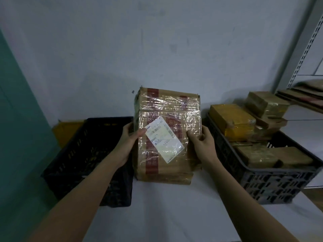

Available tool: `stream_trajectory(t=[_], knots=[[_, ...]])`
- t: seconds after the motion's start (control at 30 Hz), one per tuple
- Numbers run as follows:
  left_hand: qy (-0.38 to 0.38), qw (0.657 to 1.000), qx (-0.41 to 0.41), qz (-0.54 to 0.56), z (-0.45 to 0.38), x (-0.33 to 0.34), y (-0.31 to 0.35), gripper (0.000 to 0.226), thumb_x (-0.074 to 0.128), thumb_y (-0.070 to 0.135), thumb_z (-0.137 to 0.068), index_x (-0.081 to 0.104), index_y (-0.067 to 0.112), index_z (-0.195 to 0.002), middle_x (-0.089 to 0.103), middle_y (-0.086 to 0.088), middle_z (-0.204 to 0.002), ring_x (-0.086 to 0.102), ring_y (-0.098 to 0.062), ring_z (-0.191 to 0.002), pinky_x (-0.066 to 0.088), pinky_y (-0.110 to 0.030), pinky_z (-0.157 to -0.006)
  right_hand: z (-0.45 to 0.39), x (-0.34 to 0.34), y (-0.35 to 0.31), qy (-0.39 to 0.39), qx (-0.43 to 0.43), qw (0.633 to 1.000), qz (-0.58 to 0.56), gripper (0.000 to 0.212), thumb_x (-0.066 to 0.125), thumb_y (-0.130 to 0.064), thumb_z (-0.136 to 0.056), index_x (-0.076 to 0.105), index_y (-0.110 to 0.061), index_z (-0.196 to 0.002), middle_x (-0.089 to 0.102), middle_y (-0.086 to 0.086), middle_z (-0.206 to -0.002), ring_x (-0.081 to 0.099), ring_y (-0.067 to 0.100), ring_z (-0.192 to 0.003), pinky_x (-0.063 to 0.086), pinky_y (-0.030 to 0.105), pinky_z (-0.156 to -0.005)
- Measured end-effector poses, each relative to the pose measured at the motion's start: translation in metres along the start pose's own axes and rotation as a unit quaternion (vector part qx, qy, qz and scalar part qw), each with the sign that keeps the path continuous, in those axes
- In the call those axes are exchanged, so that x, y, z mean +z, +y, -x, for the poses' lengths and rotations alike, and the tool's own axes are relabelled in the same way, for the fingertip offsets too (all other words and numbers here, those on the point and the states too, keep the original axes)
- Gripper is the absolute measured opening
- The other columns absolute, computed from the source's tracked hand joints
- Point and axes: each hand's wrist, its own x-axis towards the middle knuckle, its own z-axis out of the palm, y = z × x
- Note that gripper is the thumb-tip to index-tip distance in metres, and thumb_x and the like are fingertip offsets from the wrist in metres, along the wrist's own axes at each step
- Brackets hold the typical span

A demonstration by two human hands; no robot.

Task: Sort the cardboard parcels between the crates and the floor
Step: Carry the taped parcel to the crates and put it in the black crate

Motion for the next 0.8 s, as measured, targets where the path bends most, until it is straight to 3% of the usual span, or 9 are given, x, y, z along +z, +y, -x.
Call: stream_trajectory(t=[0.07, 0.13, 0.23, 0.3, 0.4, 0.57, 0.7, 0.73, 0.8], knots=[[0.015, 1.0, 0.014, -0.014, 0.0, 0.008, 0.004, 0.086, 0.076, 0.054, -0.075, 0.031, 0.026, -0.143, 0.059, -0.003, -0.129, 0.067, -0.012, -0.1, 0.054, -0.032, -0.078, 0.003, 0.003, 0.001, 0.031, 0.0, 0.999, -0.021, 0.032, 0.063, -0.032, -0.096, 0.051, -0.028, -0.126, 0.062, -0.014, -0.111, 0.062, 0.012, -0.106, 0.052, 0.042, -0.096], [0.032, 0.997, 0.051, -0.055, 0.002, 0.017, 0.004, 0.069, 0.071, 0.048, -0.085, 0.035, 0.031, -0.142, 0.058, 0.007, -0.128, 0.066, 0.001, -0.097, 0.055, -0.025, -0.08, 0.003, 0.005, 0.001, 0.073, 0.004, 0.997, -0.029, 0.03, 0.061, -0.031, -0.098, 0.052, -0.027, -0.126, 0.06, -0.012, -0.11, 0.06, 0.013, -0.105, 0.05, 0.043, -0.097], [-0.004, 0.985, 0.074, -0.159, 0.003, 0.023, -0.008, 0.082, 0.079, 0.058, -0.075, 0.038, 0.043, -0.145, 0.058, 0.016, -0.135, 0.058, -0.005, -0.118, 0.047, -0.038, -0.104, 0.0, 0.006, 0.004, 0.127, 0.022, 0.991, -0.038, 0.043, 0.061, -0.034, -0.097, 0.049, -0.019, -0.136, 0.06, -0.003, -0.121, 0.059, 0.02, -0.113, 0.048, 0.049, -0.102], [-0.016, 0.976, 0.083, -0.199, 0.003, 0.023, -0.018, 0.081, 0.082, 0.053, -0.073, 0.041, 0.046, -0.142, 0.062, 0.02, -0.129, 0.06, -0.003, -0.119, 0.046, -0.04, -0.107, -0.001, 0.005, 0.006, 0.137, 0.032, 0.989, -0.045, 0.045, 0.061, -0.035, -0.097, 0.049, -0.019, -0.137, 0.06, -0.001, -0.123, 0.059, 0.021, -0.115, 0.047, 0.052, -0.103], [0.022, 0.974, 0.096, -0.204, 0.005, 0.028, -0.023, 0.077, 0.084, 0.038, -0.076, 0.042, 0.046, -0.14, 0.065, 0.023, -0.121, 0.061, 0.003, -0.11, 0.049, -0.035, -0.103, 0.0, 0.009, 0.006, 0.129, 0.039, 0.99, -0.045, 0.049, 0.061, -0.037, -0.097, 0.047, -0.019, -0.141, 0.06, 0.001, -0.129, 0.058, 0.021, -0.117, 0.046, 0.05, -0.104], [0.083, 0.967, 0.118, -0.209, 0.005, 0.03, -0.023, 0.07, 0.083, 0.036, -0.078, 0.049, 0.041, -0.139, 0.068, 0.021, -0.117, 0.063, 0.006, -0.105, 0.051, -0.026, -0.094, -0.008, 0.01, 0.005, 0.099, 0.016, 0.994, -0.052, 0.051, 0.062, -0.04, -0.096, 0.046, -0.023, -0.141, 0.06, -0.005, -0.125, 0.059, 0.019, -0.115, 0.048, 0.046, -0.1], [0.134, 0.966, 0.138, -0.175, 0.003, 0.029, -0.018, 0.057, 0.081, 0.024, -0.081, 0.056, 0.039, -0.131, 0.069, 0.025, -0.111, 0.061, 0.014, -0.1, 0.047, -0.018, -0.085, -0.019, 0.01, -0.001, 0.019, -0.004, 0.998, -0.06, 0.068, 0.066, -0.042, -0.093, 0.031, -0.03, -0.15, 0.05, -0.014, -0.128, 0.056, 0.004, -0.103, 0.05, 0.024, -0.079], [0.144, 0.966, 0.139, -0.167, 0.003, 0.027, -0.016, 0.054, 0.08, 0.023, -0.083, 0.057, 0.04, -0.128, 0.069, 0.025, -0.111, 0.061, 0.014, -0.1, 0.047, -0.017, -0.084, -0.02, 0.011, -0.001, -0.005, -0.001, 0.998, -0.061, 0.075, 0.069, -0.045, -0.09, 0.027, -0.034, -0.151, 0.048, -0.015, -0.129, 0.057, 0.003, -0.103, 0.051, 0.022, -0.075], [0.161, 0.965, 0.14, -0.151, 0.002, 0.024, -0.014, 0.051, 0.078, 0.023, -0.084, 0.057, 0.039, -0.128, 0.069, 0.025, -0.111, 0.062, 0.013, -0.101, 0.047, -0.018, -0.084, -0.021, 0.015, -0.001, -0.057, 0.002, 0.996, -0.064, 0.087, 0.075, -0.052, -0.083, 0.021, -0.045, -0.15, 0.047, -0.014, -0.136, 0.059, 0.01, -0.112, 0.059, 0.03, -0.077]])
